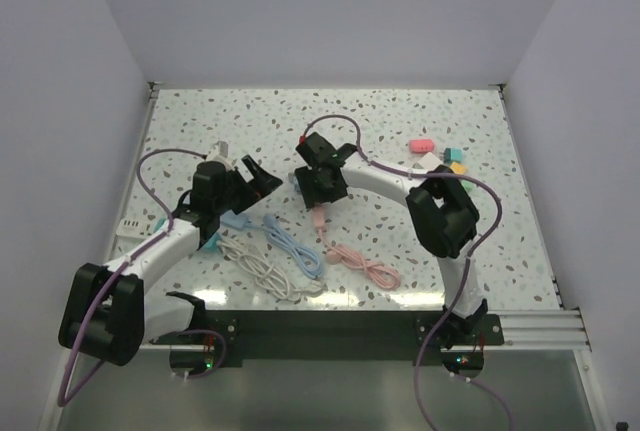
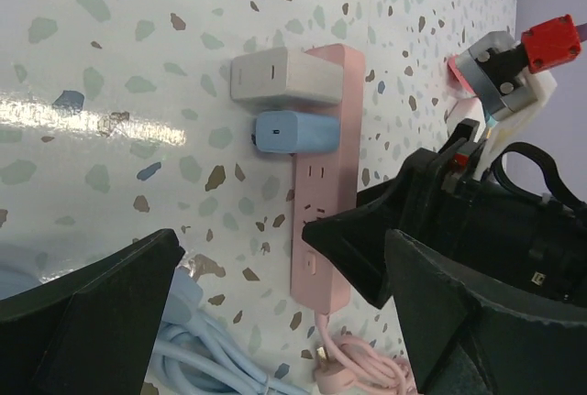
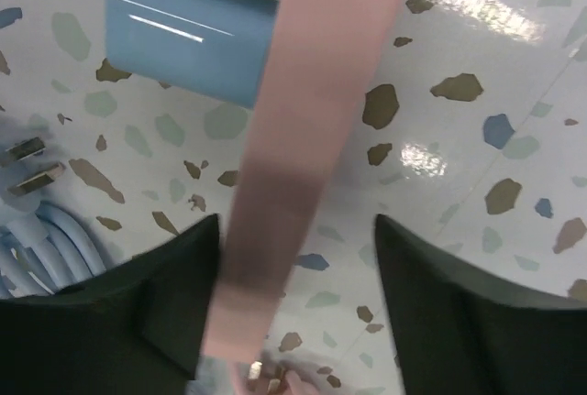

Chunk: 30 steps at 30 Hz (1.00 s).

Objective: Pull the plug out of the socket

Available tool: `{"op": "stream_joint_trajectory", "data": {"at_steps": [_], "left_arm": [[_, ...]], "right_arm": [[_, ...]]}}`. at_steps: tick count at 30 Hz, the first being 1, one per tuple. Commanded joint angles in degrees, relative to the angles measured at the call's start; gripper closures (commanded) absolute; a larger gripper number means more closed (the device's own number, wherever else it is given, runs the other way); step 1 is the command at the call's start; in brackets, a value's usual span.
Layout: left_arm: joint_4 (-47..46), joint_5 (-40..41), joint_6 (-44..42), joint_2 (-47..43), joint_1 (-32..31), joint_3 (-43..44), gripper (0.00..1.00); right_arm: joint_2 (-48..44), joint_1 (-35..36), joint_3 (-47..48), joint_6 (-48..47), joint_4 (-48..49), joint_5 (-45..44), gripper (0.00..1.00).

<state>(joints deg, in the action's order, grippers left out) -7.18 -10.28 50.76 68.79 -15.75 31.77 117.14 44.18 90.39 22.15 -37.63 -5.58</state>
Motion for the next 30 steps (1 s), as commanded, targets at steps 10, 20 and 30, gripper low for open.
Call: {"op": "stream_joint_trajectory", "data": {"at_steps": [10, 20, 30], "left_arm": [[-6.4, -10.2, -4.6, 2.3, 0.5, -0.1, 0.00], [-26.2, -23.8, 0.0, 13.0, -1.8, 0.2, 0.00], [-44.8, -24.8, 14.2, 22.7, -3.0, 1.9, 0.00]], "right_arm": [[-8.0, -4.0, -3.8, 4.9, 7.8, 14.3, 1.00], [-15.4, -17.3, -27.0, 37.8, 57.5, 58.2, 1.00], [-13.5, -17.2, -34.2, 56.4, 80.8, 59.6, 1.00]]}}
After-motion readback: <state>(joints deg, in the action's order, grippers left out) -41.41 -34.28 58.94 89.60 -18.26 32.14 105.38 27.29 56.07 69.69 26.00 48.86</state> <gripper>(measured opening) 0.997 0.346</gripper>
